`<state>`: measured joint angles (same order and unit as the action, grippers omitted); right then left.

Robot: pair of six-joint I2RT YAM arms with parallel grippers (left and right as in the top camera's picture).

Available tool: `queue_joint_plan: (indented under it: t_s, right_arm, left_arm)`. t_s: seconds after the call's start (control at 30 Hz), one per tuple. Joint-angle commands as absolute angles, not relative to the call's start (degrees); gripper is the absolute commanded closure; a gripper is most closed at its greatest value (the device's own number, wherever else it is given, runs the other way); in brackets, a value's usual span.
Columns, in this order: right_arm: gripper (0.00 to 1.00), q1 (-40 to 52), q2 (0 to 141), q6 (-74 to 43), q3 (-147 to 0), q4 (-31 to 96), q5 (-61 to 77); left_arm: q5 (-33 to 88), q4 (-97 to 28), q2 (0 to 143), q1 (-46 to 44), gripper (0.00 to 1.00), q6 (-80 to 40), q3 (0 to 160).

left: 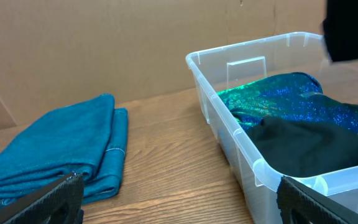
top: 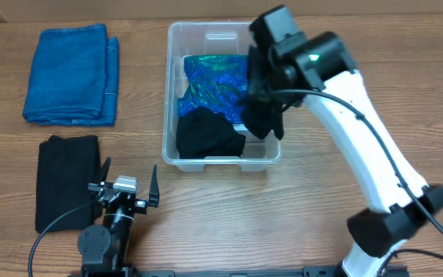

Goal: Pack container
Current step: 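Carry the black cloth with the right gripper into the bin, then press the black cloth down into the bin with the right gripper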

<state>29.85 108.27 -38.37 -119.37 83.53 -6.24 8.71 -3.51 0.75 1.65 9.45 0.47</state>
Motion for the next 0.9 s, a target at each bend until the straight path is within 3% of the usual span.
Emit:
queue_joint_plan:
  t_s: [0.0,0.27,0.5,0.53,0.6,0.73,0.8,0.87]
  right_arm:
    - [0.96,31.3,112.1,-39.5,-120.0,83.9,-10.2]
    - [0.96,31.9,118.3,-39.5,-120.0,87.9,-17.9]
    - [0.95,33.0,119.9,-39.1,-119.6,87.7,-9.2]
    - [0.92,33.5,119.9,-39.0,-119.1,87.5,-8.6]
    - [0.78,34.6,119.9,-39.1,-115.2,86.4,-8.4]
    - [0.63,34.8,119.9,-39.3,-111.3,85.3,-7.4]
    - [0.45,34.8,119.9,-39.3,-111.4,85.3,-7.4]
    - [0.40,34.8,119.9,-39.2,-112.2,84.7,-7.4]
  left_arm:
    - [8.4,-3.6,0.3,2.0,0.00,10.3,0.3]
    - [8.4,-3.6,0.3,2.0,0.00,10.3,0.3]
    - [8.4,-3.6,0.3,2.0,0.00,10.3,0.3]
    - [8.4,-3.6,0.3,2.0,0.00,10.3,0.3]
    - [8.4,-3.6,0.3,2.0,0.00,10.3,0.3]
    - [8.4,-3.6,0.3,2.0,0.00,10.3,0.3]
    - [8.4,-3.6,0.3,2.0,0.00,10.3,0.3]
    - [8.4,-3.6,0.3,2.0,0.00,10.3,0.3]
